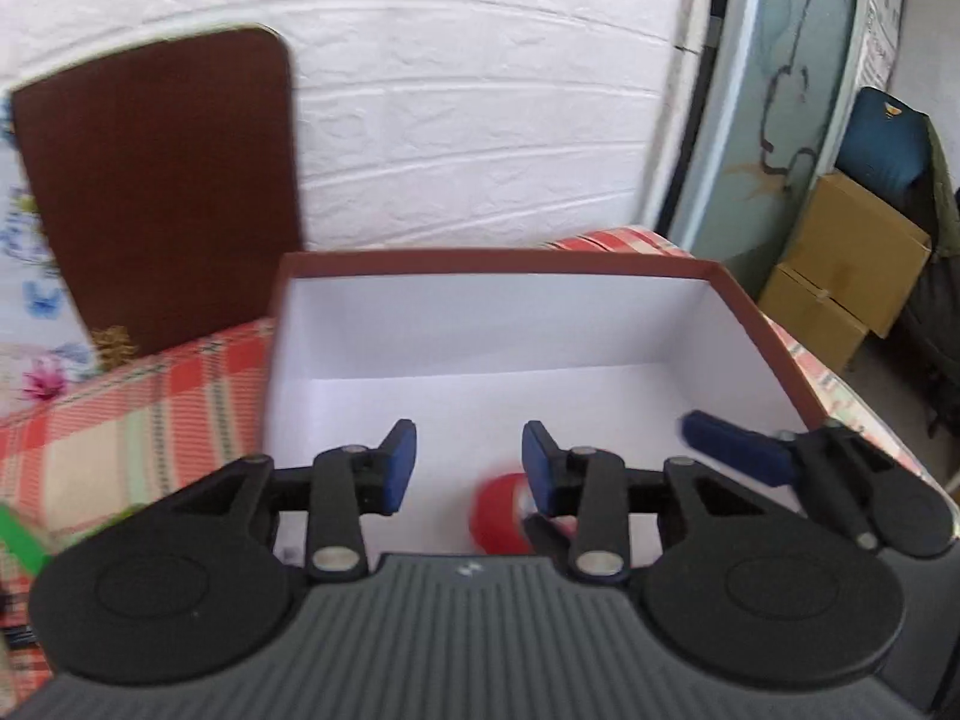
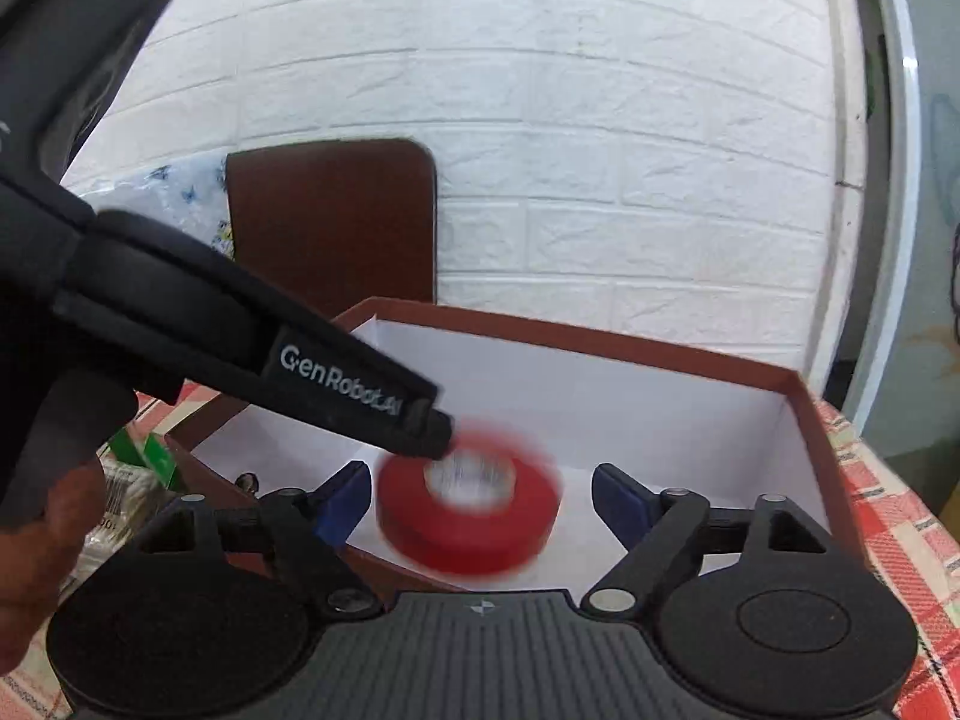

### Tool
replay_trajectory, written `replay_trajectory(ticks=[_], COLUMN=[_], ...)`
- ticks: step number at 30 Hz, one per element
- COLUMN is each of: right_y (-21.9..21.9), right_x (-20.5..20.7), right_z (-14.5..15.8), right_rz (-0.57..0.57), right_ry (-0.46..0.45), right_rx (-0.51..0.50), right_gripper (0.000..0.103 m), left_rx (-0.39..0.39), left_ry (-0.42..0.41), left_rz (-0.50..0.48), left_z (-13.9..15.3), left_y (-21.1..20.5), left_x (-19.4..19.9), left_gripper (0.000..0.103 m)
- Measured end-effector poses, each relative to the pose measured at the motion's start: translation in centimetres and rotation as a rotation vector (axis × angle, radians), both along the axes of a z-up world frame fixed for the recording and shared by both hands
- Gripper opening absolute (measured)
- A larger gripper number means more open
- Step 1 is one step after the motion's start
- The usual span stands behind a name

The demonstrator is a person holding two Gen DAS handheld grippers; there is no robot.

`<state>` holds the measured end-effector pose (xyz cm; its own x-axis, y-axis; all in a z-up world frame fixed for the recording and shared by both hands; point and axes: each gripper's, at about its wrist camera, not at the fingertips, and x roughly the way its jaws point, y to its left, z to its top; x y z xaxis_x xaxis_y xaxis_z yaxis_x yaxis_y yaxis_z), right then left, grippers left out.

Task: Organize objects
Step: 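Carry the red tape roll into the brown box with the left gripper and release, then grasp the green foil packet on the table with the left gripper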

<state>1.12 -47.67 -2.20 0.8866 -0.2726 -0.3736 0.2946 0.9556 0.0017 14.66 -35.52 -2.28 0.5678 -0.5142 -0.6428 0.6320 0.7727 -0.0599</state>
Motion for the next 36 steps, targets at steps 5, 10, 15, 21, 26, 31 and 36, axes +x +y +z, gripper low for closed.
replay_trajectory(ticks=[5, 10, 15, 21, 26, 31, 36], right_y=[2.2, 8.8, 15.3, 18.9, 20.0, 21.3, 18.8], right_x=[-1.5, -2.3, 0.7, 4.5, 7.1, 8.8, 7.1], right_z=[0.5, 1.8, -2.7, -5.6, -6.2, -6.8, -3.7], right_rz=[0.032, 0.194, 0.363, 0.473, 0.515, 0.546, 0.482], right_ry=[-0.064, -0.121, 0.048, 0.194, 0.247, 0.238, 0.14], right_rx=[0.028, 0.042, 0.107, 0.144, 0.13, 0.112, 0.123], right_gripper=[0.079, 0.076, 0.069, 0.069, 0.07, 0.039, 0.037], left_rx=[0.01, 0.002, 0.077, 0.062, -0.022, -0.066, -0.103], left_ry=[-0.064, -0.067, 0.068, 0.181, 0.226, 0.228, 0.123], left_rz=[0.075, 0.218, 0.315, 0.359, 0.295, 0.222, 0.125], left_z=[3.8, 7.2, 1.4, -2.6, -5.1, -5.1, -0.2], left_y=[6.0, 16.5, 25.4, 27.7, 28.5, 25.6, 22.1], left_x=[-2.2, -4.3, -4.7, -3.1, -1.8, 0.1, -0.9], left_gripper=[0.049, 0.048, 0.048, 0.079, 0.077, 0.037, 0.034])
